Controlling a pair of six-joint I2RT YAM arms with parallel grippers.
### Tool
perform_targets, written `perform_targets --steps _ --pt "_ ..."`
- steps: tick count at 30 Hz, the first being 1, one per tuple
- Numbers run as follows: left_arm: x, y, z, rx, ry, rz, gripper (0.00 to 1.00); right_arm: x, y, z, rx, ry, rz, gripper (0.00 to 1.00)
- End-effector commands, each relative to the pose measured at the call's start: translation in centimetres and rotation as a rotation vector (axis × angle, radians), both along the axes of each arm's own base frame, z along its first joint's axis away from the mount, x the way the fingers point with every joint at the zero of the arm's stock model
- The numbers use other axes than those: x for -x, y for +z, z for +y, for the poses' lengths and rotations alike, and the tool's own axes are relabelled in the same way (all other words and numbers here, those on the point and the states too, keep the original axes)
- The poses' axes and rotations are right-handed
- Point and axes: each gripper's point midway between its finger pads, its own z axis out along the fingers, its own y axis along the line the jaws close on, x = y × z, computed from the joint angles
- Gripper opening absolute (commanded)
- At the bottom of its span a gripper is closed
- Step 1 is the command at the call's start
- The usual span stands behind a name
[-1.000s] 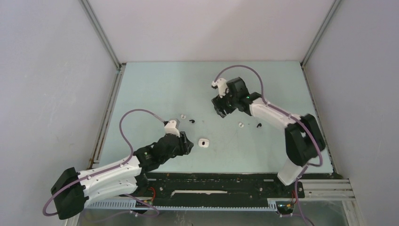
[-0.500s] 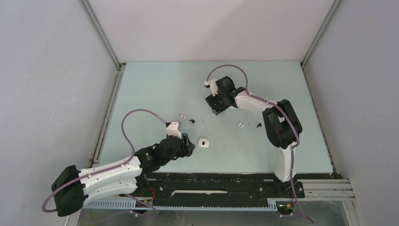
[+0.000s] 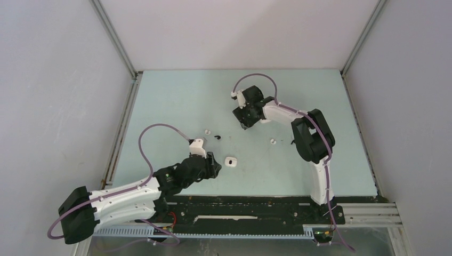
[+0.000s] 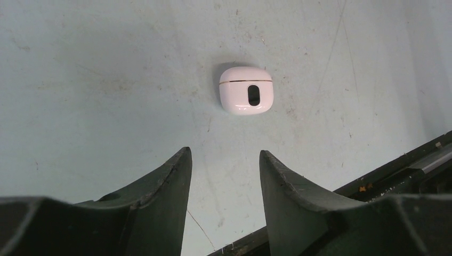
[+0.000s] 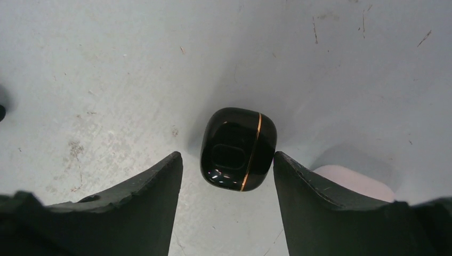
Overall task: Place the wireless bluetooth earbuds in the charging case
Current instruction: Pick up the charging case from the center of the board, then pass from the right arm to the left
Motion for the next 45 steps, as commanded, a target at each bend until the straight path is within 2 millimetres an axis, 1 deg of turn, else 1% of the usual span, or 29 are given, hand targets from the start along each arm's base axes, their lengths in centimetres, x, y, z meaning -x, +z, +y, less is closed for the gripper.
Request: perform_targets --steps 1,6,11,14,17,19,21,22,25,27,29,31,33,34,36,37,39,40,41,43,45 --pt "-0.8 2.1 -0.9 0.062 0.017 -0.044 0.55 -1.0 0.6 0.0 -0.030 -0.023 0.000 0.64" --pt "-0.6 2.0 -1.3 0.066 0.009 -0.035 0.54 -1.3 0.0 -0.4 -0.026 -0.030 0.008 0.62" --pt "-0.5 2.1 -1.3 0.067 0.007 -0.037 0.54 -1.4 -0.5 0.0 -0.017 -0.025 0.010 0.61" --pt "-0.5 2.2 -1.4 0.068 0.009 -0.038 0.54 -1.4 -0.8 0.2 -0.012 -0.015 0.012 0.54" --pt "-0.6 2.2 -1.5 0.072 0.009 -0.038 0.54 -1.2 -0.9 0.1 -0.010 -0.002 0.015 0.42" --pt "-0.6 2.1 -1.6 0.072 0.004 -0.043 0.54 -0.8 -0.2 0.0 -0.016 0.014 0.013 0.36" --pt "-0.7 2.1 -1.6 0.067 0.001 -0.050 0.54 0.0 1.2 -0.3 -0.038 0.031 0.014 0.33" --pt "-0.8 2.1 -1.7 0.066 0.000 -0.054 0.54 0.7 2.1 -0.4 -0.061 0.049 0.015 0.31" --pt "-1.0 2.5 -2.0 0.080 -0.005 -0.070 0.54 3.6 6.1 -0.8 -0.158 0.115 0.005 0.29" --pt "-1.2 2.9 -2.5 0.105 -0.009 -0.084 0.54 6.4 9.0 -0.9 -0.228 0.188 0.006 0.29" --pt "-1.3 3.2 -3.2 0.130 -0.030 -0.099 0.55 9.2 11.1 -1.3 -0.265 0.242 0.000 0.28" --pt "-1.4 3.6 -4.0 0.137 -0.059 -0.114 0.56 12.0 12.7 -1.9 -0.306 0.294 -0.019 0.28" --pt "-1.5 4.0 -4.7 0.138 -0.094 -0.119 0.57 14.3 13.7 -2.4 -0.336 0.346 -0.052 0.28" --pt "-1.5 4.4 -5.3 0.154 -0.122 -0.119 0.57 15.4 14.3 -2.6 -0.346 0.381 -0.079 0.28" --pt "-1.0 5.7 -6.6 0.228 -0.207 -0.122 0.57 17.6 14.7 -3.0 -0.352 0.458 -0.131 0.28" --pt "-0.8 7.0 -7.3 0.290 -0.245 -0.142 0.57 18.4 14.8 -3.2 -0.350 0.498 -0.163 0.28" --pt "-0.7 8.9 -7.8 0.383 -0.277 -0.163 0.57 20.1 15.3 -3.8 -0.348 0.551 -0.227 0.29" --pt "-0.5 9.7 -7.9 0.426 -0.296 -0.172 0.57 20.5 15.3 -3.8 -0.347 0.573 -0.246 0.29" --pt "-0.4 10.5 -8.0 0.462 -0.311 -0.180 0.57 20.9 15.9 -4.0 -0.354 0.589 -0.285 0.29" --pt "0.2 11.9 -8.4 0.516 -0.360 -0.202 0.58 21.2 16.3 -4.2 -0.355 0.611 -0.338 0.29" --pt "1.4 13.2 -9.5 0.561 -0.455 -0.197 0.59 21.5 16.5 -4.3 -0.350 0.627 -0.370 0.30"
